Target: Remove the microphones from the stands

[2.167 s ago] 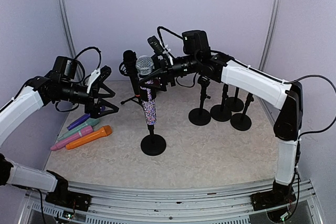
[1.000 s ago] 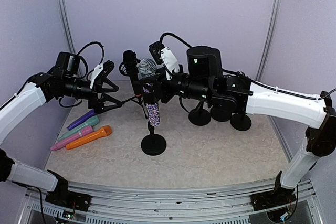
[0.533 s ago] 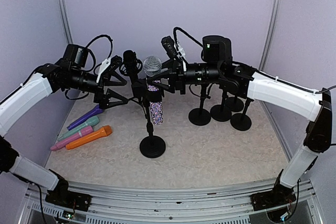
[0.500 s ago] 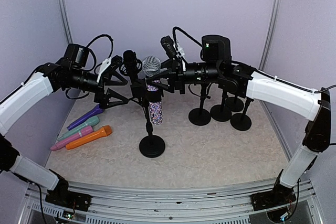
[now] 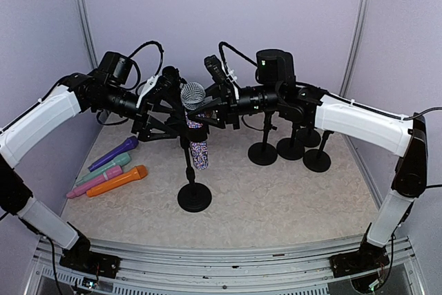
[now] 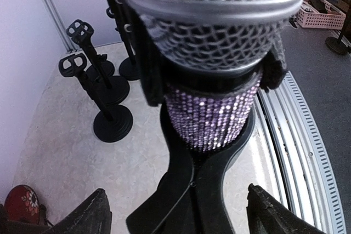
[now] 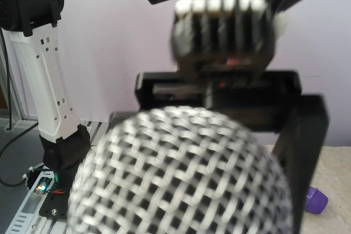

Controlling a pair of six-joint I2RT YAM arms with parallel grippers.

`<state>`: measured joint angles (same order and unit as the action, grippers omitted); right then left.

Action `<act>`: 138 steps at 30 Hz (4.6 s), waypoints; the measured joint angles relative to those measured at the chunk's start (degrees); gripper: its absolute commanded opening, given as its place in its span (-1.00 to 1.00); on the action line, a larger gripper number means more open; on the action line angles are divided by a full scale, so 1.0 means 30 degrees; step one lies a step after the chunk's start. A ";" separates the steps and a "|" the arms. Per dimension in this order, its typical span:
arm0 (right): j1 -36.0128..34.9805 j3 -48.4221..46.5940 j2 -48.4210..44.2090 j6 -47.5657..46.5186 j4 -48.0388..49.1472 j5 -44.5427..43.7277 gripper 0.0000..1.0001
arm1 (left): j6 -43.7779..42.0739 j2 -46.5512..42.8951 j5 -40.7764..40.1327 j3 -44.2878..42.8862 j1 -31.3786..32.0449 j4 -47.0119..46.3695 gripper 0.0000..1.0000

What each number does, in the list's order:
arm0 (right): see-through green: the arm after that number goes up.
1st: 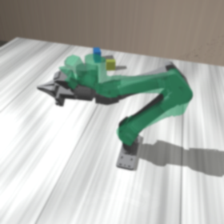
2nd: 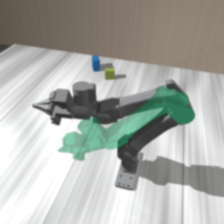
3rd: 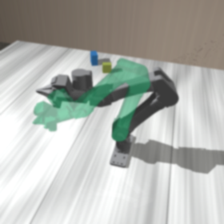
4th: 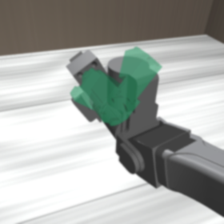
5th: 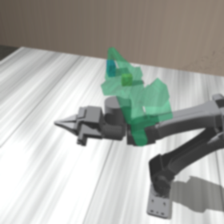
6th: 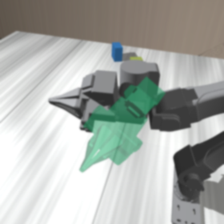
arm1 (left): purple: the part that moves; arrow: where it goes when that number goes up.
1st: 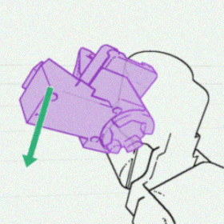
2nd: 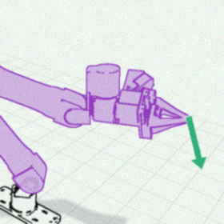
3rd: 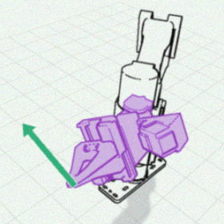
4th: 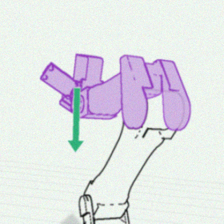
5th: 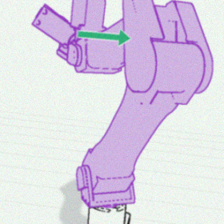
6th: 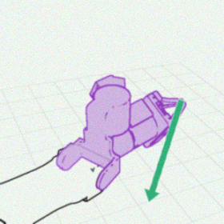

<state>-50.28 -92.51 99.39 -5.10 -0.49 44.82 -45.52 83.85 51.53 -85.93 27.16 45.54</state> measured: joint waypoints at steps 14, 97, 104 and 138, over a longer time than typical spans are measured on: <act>0.0000 -0.1224 0.0525 -0.0772 -0.1268 0.0495 -1.00 | -0.0976 0.0007 -0.0240 0.0051 0.0153 0.1064 -0.74; -0.4707 -0.2251 0.0452 0.1049 0.7672 -0.5646 -1.00 | 0.1005 -0.7053 -0.2820 0.1698 -0.1668 0.3738 0.97; -0.4758 -0.3118 0.0750 0.0874 0.6674 -0.5581 -1.00 | 0.1005 -0.7322 -0.2645 0.1311 -0.1668 0.4306 0.96; -0.4940 -0.5501 0.3665 0.1479 0.6652 -0.5085 -1.00 | 0.1443 -0.7322 -0.2208 -0.0619 -0.1741 0.4422 0.50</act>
<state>-65.10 -109.01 110.39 -0.67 19.46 29.56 -41.19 61.89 44.91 -87.79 21.93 58.81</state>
